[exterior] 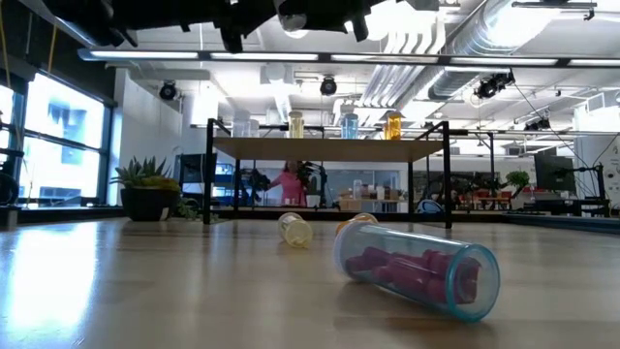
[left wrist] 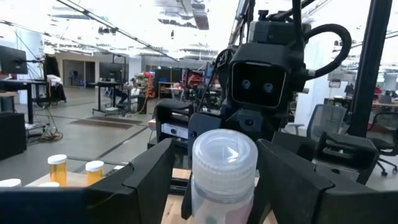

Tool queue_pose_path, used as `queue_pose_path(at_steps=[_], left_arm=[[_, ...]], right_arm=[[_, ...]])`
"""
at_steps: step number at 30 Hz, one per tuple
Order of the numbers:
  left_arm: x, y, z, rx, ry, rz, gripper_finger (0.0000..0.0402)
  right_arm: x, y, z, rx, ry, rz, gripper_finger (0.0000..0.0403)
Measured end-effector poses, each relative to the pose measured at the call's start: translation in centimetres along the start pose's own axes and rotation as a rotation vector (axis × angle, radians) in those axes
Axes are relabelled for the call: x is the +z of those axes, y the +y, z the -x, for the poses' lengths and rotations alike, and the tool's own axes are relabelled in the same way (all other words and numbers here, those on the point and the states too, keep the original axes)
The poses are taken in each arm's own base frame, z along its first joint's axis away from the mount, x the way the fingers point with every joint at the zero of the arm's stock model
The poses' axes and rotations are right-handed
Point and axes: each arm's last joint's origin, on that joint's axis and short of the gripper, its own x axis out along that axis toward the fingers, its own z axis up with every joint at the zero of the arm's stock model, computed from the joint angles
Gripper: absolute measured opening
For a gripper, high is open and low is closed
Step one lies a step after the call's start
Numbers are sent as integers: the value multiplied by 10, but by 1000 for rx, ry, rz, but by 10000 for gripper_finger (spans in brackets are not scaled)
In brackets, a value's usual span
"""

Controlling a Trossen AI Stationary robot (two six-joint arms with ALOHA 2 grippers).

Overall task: Pick and place medicine bottles onto shelf by color
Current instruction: Put the transparent pill bottle aligned with the other transparent pill bottles on the shelf

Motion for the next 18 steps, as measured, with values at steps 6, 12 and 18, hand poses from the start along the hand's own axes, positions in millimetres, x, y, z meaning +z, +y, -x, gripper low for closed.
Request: queue_pose_path(at_steps=[6,12,18], left_arm=[[-1,0,0,8,9,-1,208],[-1,0,0,8,9,-1,165],[-1,0,0,7,9,-1,129]], right_arm=[[0,-1,0,0,5,1,129],[-1,-1,0,-3,14,4,129],[-2,-1,0,-5,16,4,130]])
